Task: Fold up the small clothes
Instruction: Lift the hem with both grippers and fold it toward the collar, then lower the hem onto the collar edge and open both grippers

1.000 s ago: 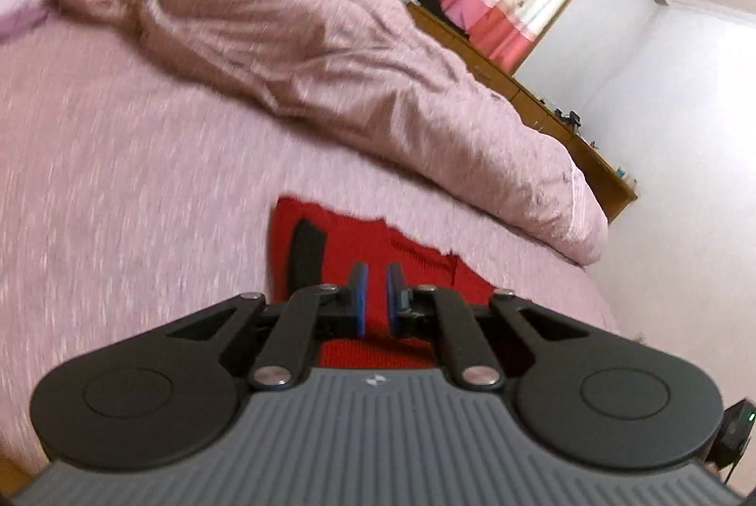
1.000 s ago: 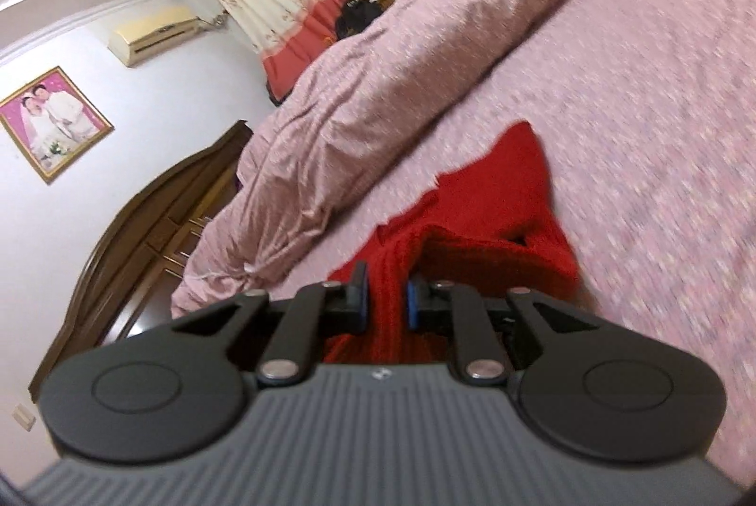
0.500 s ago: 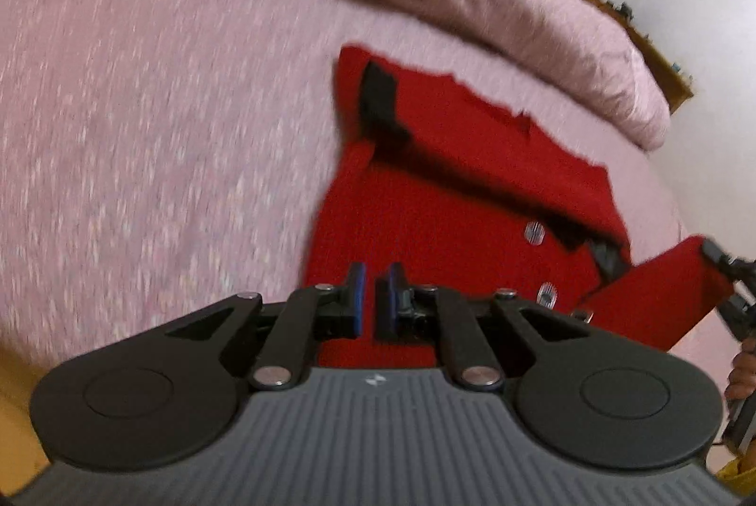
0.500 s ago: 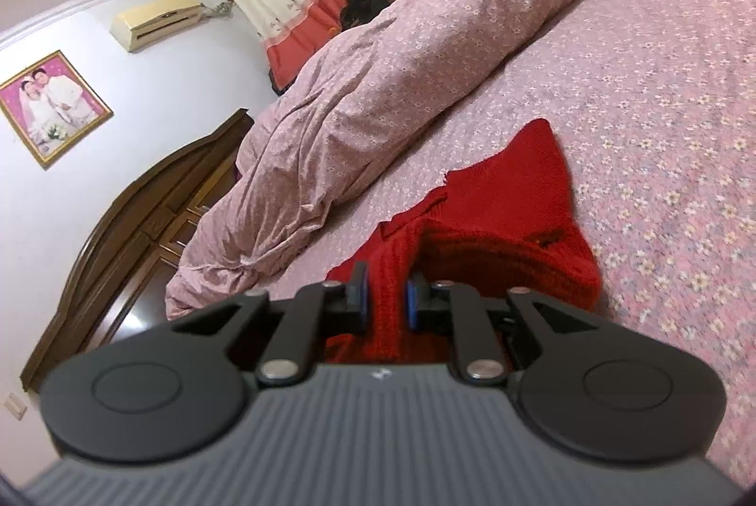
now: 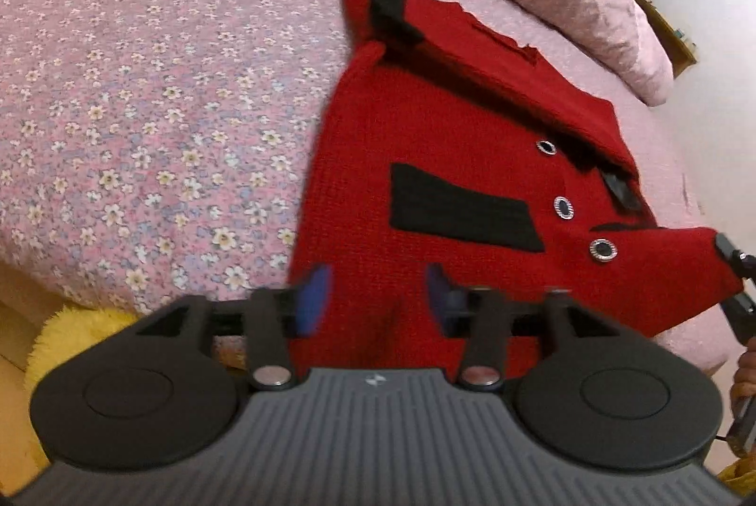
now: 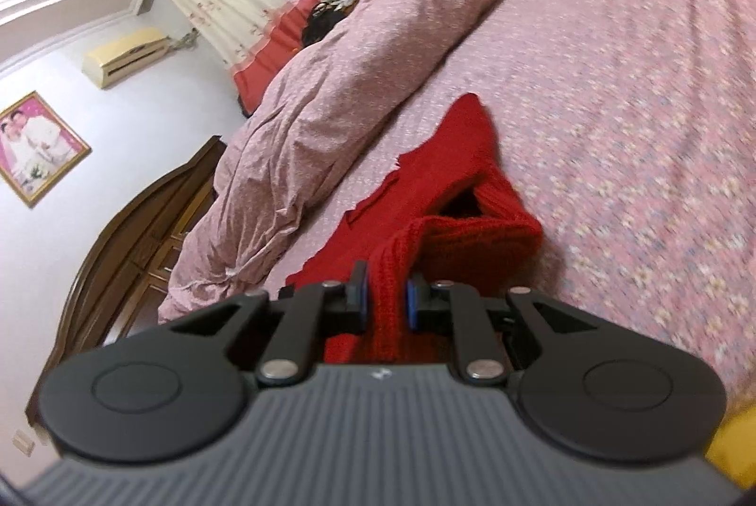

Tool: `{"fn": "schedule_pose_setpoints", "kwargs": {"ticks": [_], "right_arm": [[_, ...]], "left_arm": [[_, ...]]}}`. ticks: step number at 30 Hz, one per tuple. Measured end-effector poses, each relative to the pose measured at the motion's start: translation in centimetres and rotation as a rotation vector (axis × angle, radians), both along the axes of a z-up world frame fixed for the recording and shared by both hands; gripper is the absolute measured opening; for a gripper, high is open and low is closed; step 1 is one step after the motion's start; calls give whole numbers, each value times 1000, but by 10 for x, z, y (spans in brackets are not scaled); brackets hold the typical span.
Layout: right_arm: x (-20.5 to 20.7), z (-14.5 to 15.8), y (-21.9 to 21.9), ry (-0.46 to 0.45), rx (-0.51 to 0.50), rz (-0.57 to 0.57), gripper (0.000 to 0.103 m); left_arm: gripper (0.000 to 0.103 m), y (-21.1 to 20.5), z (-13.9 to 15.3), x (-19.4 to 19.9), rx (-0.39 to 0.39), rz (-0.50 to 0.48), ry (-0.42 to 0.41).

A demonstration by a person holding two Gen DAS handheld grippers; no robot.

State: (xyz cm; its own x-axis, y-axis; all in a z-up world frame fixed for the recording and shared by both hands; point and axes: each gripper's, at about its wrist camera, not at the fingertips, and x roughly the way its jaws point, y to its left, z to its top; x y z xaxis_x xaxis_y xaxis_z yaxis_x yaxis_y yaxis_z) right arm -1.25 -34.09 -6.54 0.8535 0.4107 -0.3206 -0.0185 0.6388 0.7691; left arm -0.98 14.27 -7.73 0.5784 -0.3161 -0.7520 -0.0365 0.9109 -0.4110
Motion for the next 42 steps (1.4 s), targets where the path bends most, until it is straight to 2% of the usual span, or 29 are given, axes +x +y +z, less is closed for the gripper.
{"fn": "schedule_pose_setpoints", "kwargs": {"ticks": [1,4,9,12,14,17,21,24,25,27,28,29,30,31,32,36,40,42], "right_arm": [[-1,-1,0,3,2,-2,18],[-3,-4,-1,7,10,-6,18],[-3,-5,0,8,8,-2,18],[-1,-6,1,11,10,-2,18],[-2,-6,1,11,13,-3,18],[-3,-5,3,11,9,0,18],[-2,-4,3,8,9,3,18],[-3,-4,4,-2,14,6,18],[-3,-4,5,-5,16,6,18],[-3,-4,7,-11,8,3,18],[-3,-3,8,-12,2,3,18],[-3,-3,9,-14,-3,4,18],[-2,-3,10,-17,-9,6,18],[-2,-2,10,-19,-13,9,18],[-2,-1,10,-22,-17,10,18],[-4,1,11,-29,-32,9,18],[-4,1,9,-54,-15,18,18],[-2,1,8,-66,-15,18,18]], "left_arm": [[69,-2,1,0,2,-6,-2],[71,-9,4,-1,51,-26,-6],[72,-21,6,-2,220,-72,-17],[72,-22,-6,1,204,-106,8],[73,-22,-13,0,203,-95,-14],[73,-24,-15,1,204,-57,-2],[73,-28,-13,12,221,-89,49],[74,-29,-15,9,233,-121,26],[73,-30,-16,5,250,-130,3],[65,-34,-17,-5,297,-135,-39],[55,-32,-17,-8,298,-123,-51],[40,-28,-16,-10,264,-104,-56],[32,-22,-15,-11,220,-85,-55],[20,-14,-15,-11,150,-66,-47],[18,-6,-17,-10,76,-46,-33],[17,4,-17,-12,-24,-6,-28],[17,18,-6,-11,-197,20,-51],[17,21,4,-8,-253,10,-88]]}}
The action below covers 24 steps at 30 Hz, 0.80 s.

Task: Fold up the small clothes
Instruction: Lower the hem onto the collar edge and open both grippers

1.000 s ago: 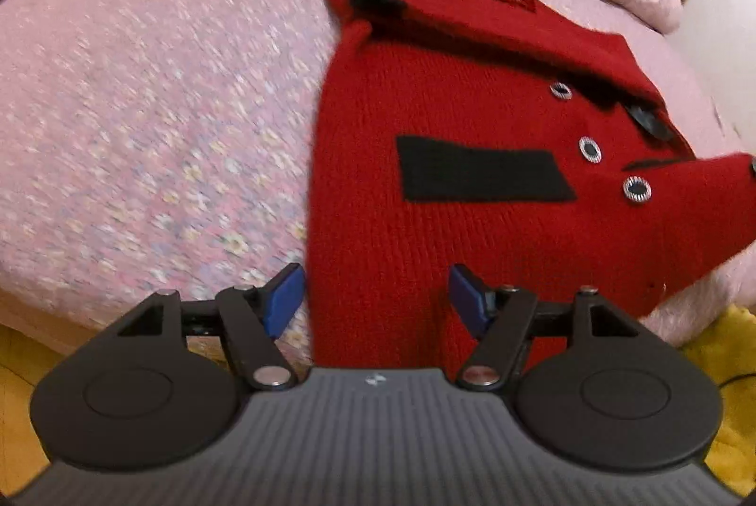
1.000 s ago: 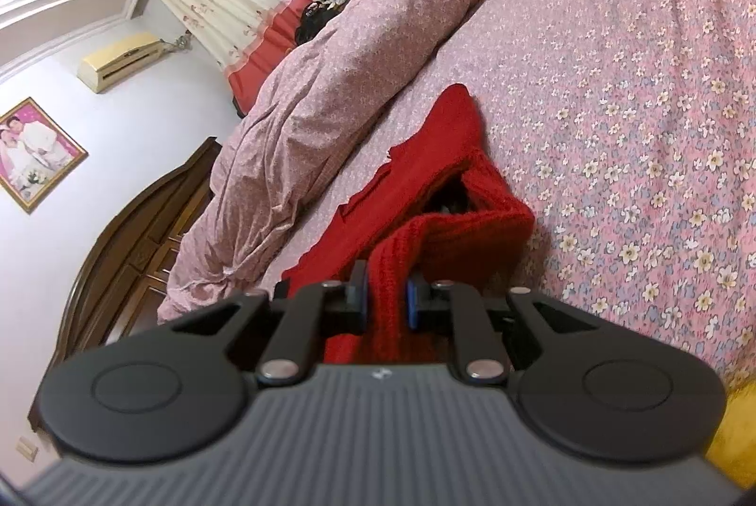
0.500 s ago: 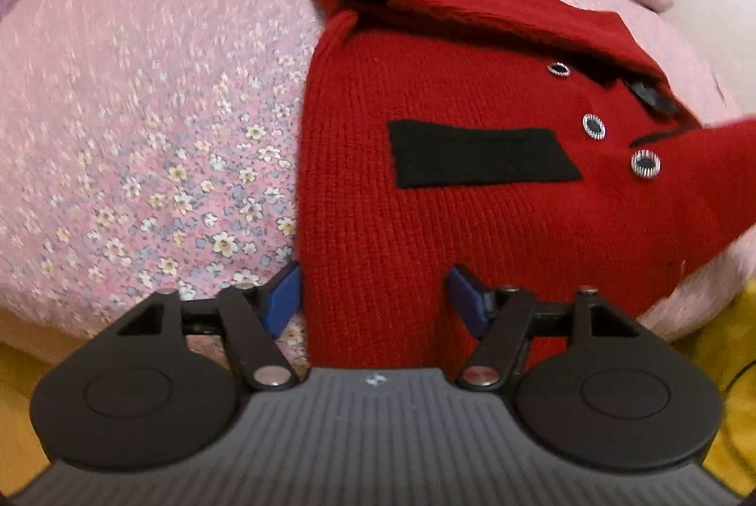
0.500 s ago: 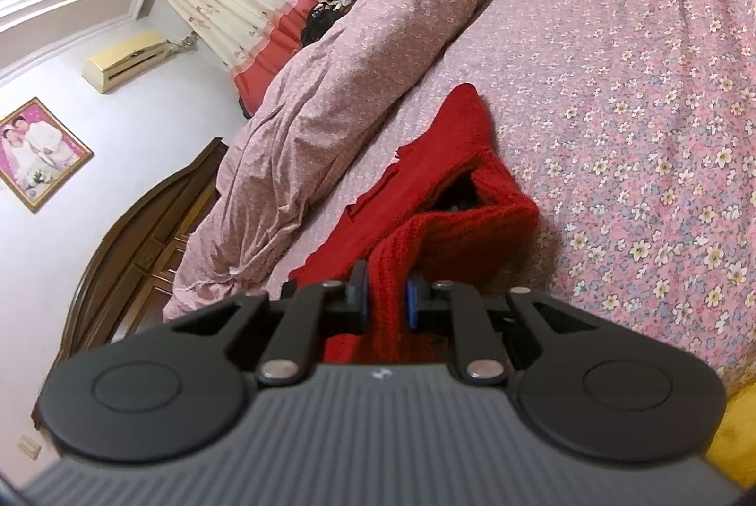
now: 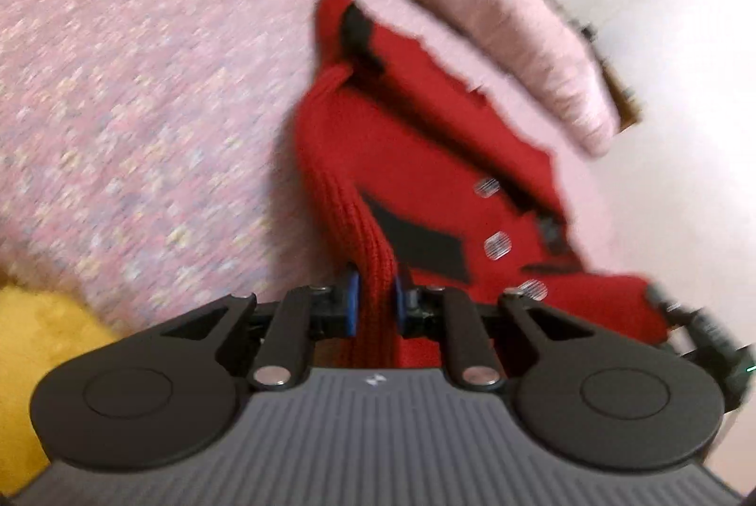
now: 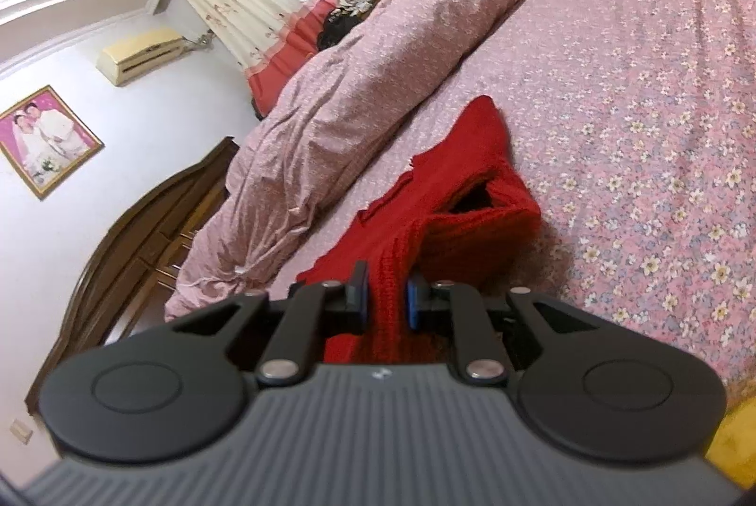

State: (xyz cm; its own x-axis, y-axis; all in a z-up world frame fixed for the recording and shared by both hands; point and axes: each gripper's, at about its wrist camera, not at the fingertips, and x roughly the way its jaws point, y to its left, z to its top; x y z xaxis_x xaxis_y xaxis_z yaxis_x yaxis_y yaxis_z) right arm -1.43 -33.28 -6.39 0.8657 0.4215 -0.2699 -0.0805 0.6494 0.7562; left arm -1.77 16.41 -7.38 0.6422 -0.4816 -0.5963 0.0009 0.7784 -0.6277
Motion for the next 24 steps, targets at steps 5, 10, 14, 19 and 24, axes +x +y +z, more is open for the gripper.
{"fn": "schedule_pose_setpoints", "kwargs": {"ticks": [5,10,14,19,24], "right_arm": [[11,5,1,-12,-4,8,18],[24,18,2,-45,-12,16,18],[41,33,4,-76,-41,25,18],[67,44,3,-88,-44,22,18],[98,51,2,-100,-39,7,18]], "left_arm": [[17,2,23,18,-77,-18,-72],[17,4,45,41,-97,-1,-121],[17,10,58,65,-84,15,-135],[17,16,74,95,-98,46,-162],[17,20,82,128,-97,87,-175]]}}
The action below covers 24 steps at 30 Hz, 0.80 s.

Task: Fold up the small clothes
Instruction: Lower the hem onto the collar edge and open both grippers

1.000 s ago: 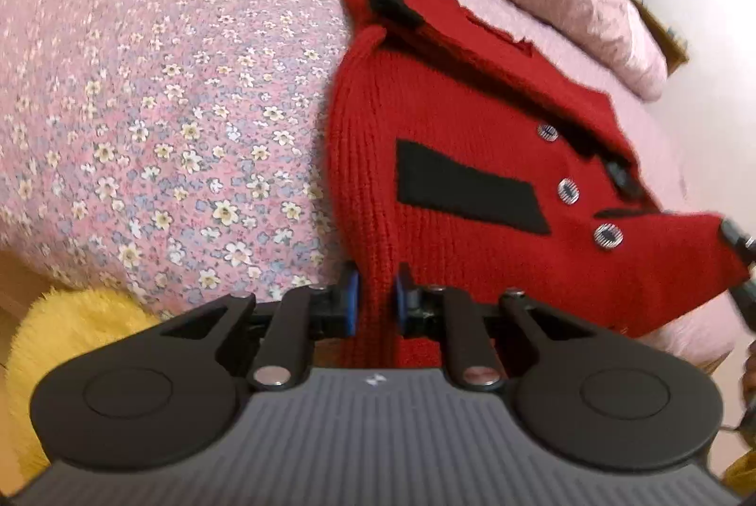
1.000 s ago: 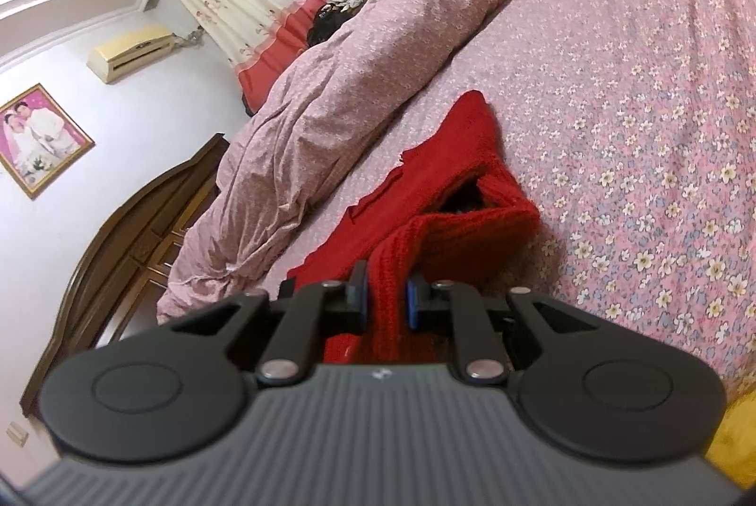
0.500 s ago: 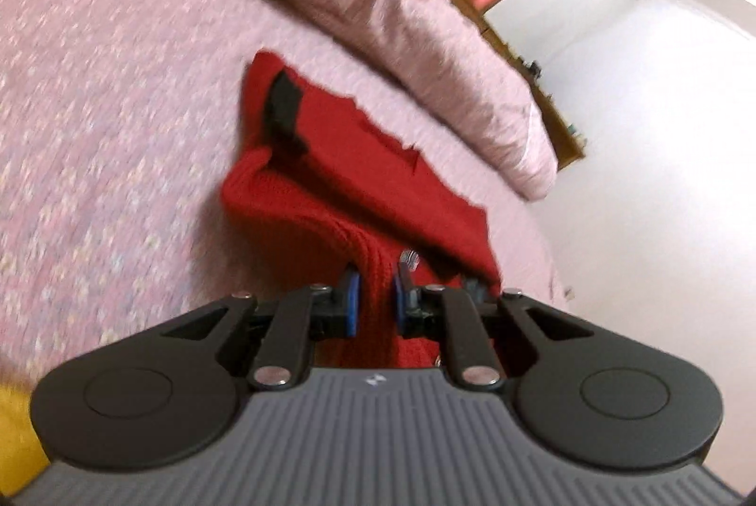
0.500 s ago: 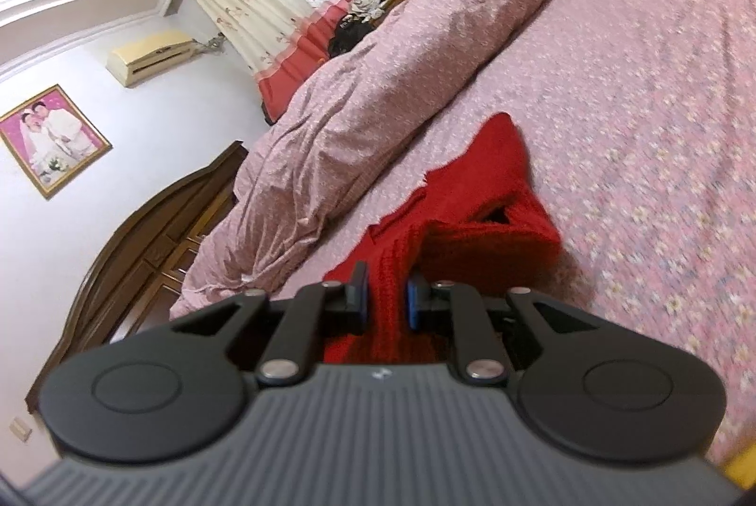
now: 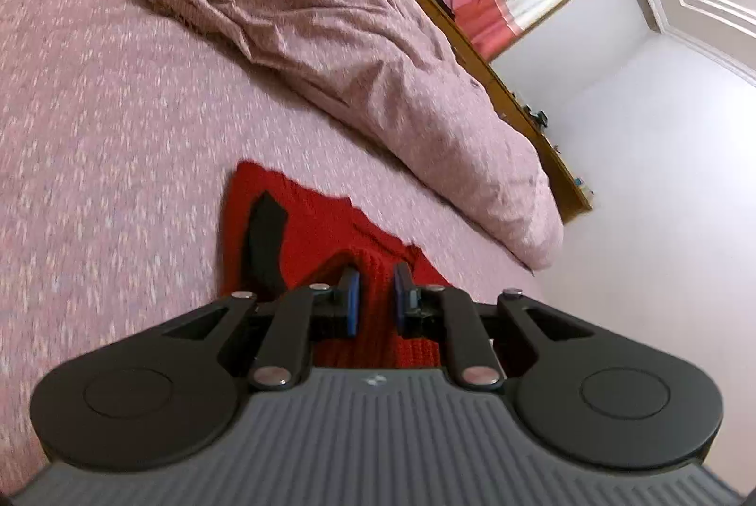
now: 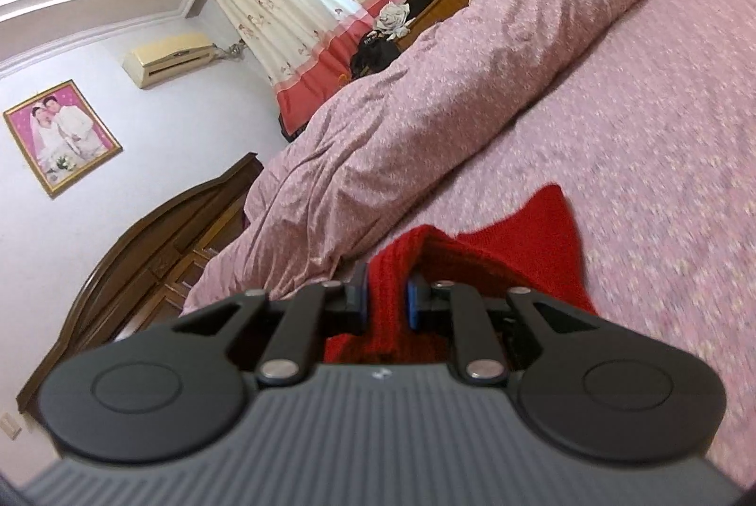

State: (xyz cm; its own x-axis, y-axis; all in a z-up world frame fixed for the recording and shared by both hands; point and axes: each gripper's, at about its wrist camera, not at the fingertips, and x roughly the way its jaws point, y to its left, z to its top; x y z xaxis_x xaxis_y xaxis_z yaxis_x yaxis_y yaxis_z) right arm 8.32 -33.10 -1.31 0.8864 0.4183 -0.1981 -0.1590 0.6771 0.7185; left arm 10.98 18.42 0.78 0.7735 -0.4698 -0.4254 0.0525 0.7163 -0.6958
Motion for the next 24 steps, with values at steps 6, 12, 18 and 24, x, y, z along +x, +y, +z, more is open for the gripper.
{"fn": "schedule_pose_setpoints", "kwargs": {"ticks": [6,12,18,24], "right_arm": [[42,0,-3,16,-17,-28,18],[94,-16,-3,59,-44,-92,18],[139,-64,-1,202,-67,-163,20],[141,-77,2,232,-79,-183,20]], "left_arm": [[17,-1,-6,50,39,8,33],[17,1,-24,110,76,57,96],[17,-3,-59,155,155,65,187],[18,-2,-65,166,215,10,199]]}}
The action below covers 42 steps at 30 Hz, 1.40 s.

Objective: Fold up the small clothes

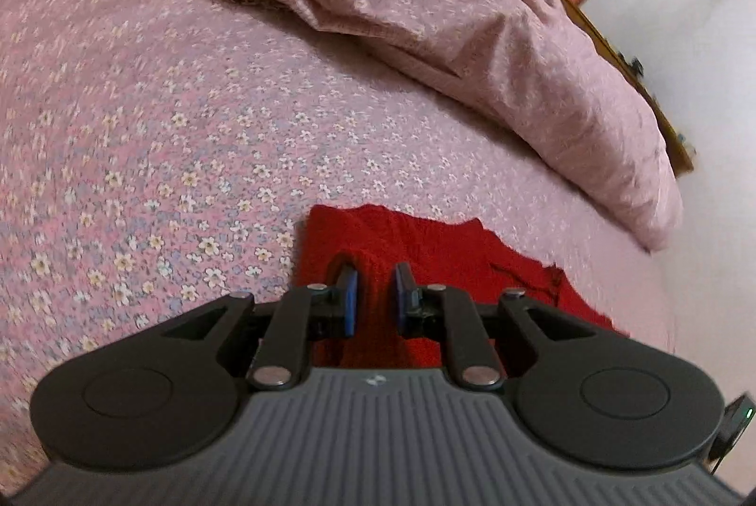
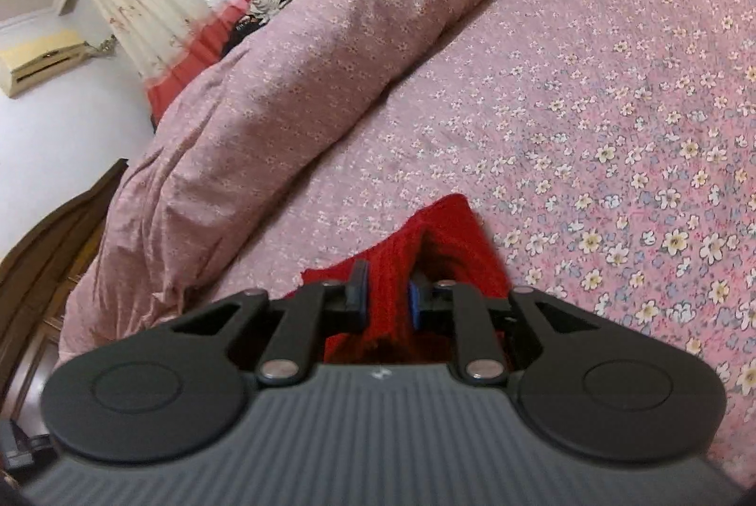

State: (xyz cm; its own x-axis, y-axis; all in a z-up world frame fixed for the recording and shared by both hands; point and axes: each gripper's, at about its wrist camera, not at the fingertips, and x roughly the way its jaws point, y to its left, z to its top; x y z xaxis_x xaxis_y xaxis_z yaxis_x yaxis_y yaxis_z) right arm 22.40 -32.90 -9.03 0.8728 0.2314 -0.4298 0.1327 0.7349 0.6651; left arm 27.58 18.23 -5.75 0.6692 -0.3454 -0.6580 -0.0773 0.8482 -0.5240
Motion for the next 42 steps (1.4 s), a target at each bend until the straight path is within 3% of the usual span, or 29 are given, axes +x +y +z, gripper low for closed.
{"fn": "schedule_pose_setpoints", "kwargs": {"ticks": [4,9,12,14,18,22,25,28,34,42], "right_arm": [[-11,12,-1,-18,-37,51,21],[-30,27,-1,-36,-78,110,22],[-37,34,1,-32,-102,130,25],[-41,38,1,-27,-115,124,26],[-50,45,3,-27,-157,109,31],[-62,53,5,-44,-189,102,34],[-74,60,18,-47,-268,85,35],[-87,63,38,-80,-342,150,35],[-91,51,70,-92,-415,258,35],[-89,32,101,-70,-521,347,35]], "left_arm": [[19,-4,18,-10,77,-67,-20],[23,-6,40,-22,101,-124,-36],[34,-7,54,-27,121,-114,-53],[48,-7,61,-29,129,-106,-59],[52,-10,73,-41,119,-122,-82],[52,-21,79,-61,160,-169,-104],[52,-30,76,-75,139,-194,-103],[52,-45,69,-87,140,-237,-105],[52,-92,52,-99,287,-308,-116],[52,-128,25,-98,368,-351,-82]]}}
